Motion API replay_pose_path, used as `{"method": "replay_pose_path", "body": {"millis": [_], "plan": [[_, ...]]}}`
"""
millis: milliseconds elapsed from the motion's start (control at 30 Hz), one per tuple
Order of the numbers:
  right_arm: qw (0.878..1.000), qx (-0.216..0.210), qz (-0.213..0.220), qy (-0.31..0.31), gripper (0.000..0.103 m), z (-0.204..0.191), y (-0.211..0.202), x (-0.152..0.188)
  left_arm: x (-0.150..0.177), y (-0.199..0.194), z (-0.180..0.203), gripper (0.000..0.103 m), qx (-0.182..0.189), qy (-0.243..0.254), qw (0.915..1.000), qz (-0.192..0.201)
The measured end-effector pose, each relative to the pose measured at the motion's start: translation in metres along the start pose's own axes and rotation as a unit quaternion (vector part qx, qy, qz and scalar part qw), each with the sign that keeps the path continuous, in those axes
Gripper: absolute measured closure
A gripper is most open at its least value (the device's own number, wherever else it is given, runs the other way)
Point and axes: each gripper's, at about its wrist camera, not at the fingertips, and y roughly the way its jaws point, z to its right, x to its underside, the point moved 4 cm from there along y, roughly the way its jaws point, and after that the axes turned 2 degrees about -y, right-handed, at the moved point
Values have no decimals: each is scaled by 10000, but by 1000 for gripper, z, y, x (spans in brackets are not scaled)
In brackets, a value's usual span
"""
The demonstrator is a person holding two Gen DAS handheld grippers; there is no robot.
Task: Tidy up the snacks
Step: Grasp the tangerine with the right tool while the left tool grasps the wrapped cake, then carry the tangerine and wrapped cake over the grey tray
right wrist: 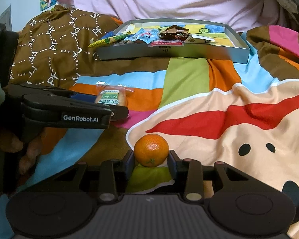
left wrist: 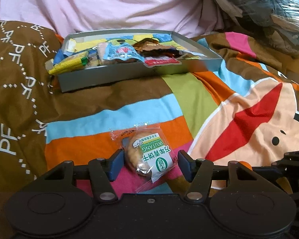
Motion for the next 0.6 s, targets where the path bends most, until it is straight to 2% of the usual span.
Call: {"method": "replay_pose_path", "body": {"millis": [267,600], "plan": [[10000,58,73,-34,62,-2,-2,1,-7,-5,-3,42,-54,-69,9999,136],[9992,144,376,24,62,-1,-5,-10,-20,-16,-6,42,-59,-145,9989,439]]}}
